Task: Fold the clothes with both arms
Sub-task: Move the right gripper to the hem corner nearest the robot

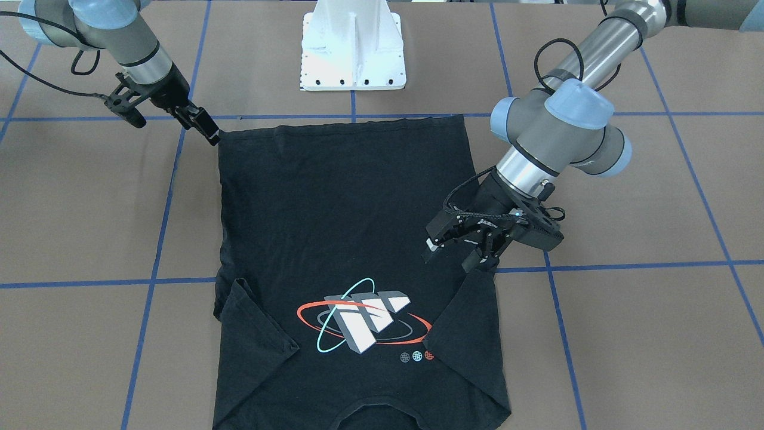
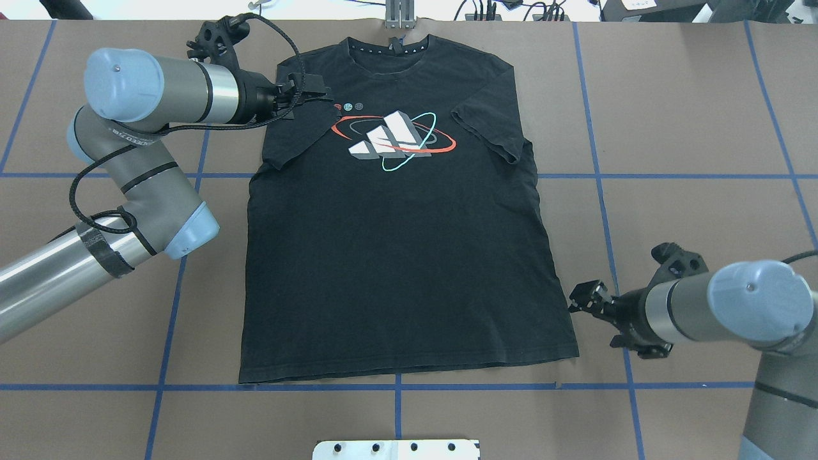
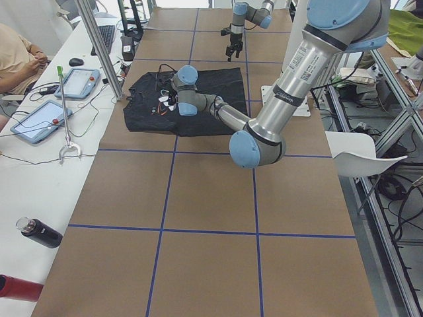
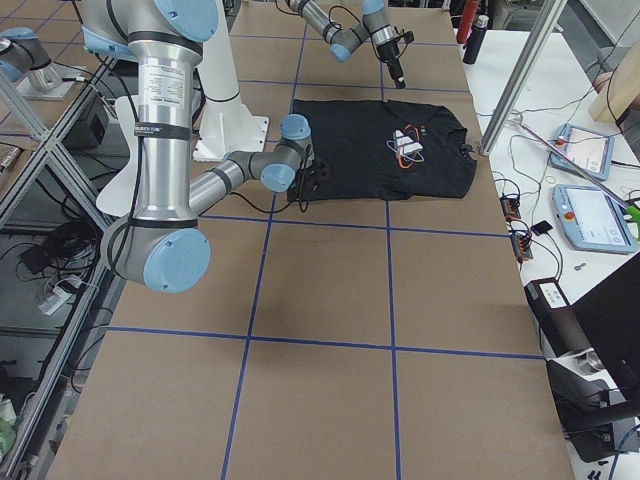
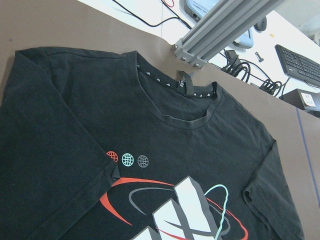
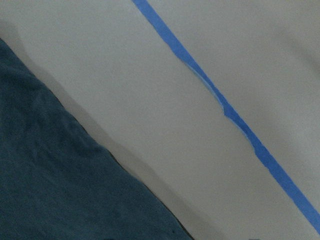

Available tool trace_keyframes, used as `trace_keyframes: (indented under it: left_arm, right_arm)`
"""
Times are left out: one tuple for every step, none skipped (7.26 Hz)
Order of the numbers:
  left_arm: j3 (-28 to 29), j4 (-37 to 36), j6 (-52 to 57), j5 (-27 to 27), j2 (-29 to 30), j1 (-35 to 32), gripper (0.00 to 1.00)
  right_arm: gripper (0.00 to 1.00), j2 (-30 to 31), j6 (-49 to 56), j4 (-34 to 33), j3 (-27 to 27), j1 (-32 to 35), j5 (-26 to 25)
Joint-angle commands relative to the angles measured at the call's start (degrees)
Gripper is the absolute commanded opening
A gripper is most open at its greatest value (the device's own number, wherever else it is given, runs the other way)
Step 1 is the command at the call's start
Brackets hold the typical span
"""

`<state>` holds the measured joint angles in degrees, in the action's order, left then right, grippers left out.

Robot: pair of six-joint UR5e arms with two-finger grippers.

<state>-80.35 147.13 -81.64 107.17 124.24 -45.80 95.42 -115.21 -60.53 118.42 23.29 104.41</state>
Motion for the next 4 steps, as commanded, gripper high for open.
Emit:
trace_keyframes:
  left_arm:
    - [-0.6,0.0,0.0,-0.1,-0.1,0.0,1.00]
    - [-0.7,0.0,0.0,-0.1,-0.1,0.0,1.00]
    - [-0.7,0.0,0.0,-0.2,-0.2,0.0,1.00]
    - [-0.7,0.0,0.0,-0.2,-0.4,0.0,1.00]
  right_arm:
    - [0.89,0.8,-2.5,0.4,-0.1,-5.8,-3.2]
    - [0.88,0.6,-2.6,0.0,-0.2,-7.4,-5.3]
    - [0.86,0.7,-2.6,-0.1,-0.4,-8.1,-7.1]
    - [0.84,0.6,-2.5,-0.2,-1.5,-9.1,-9.3]
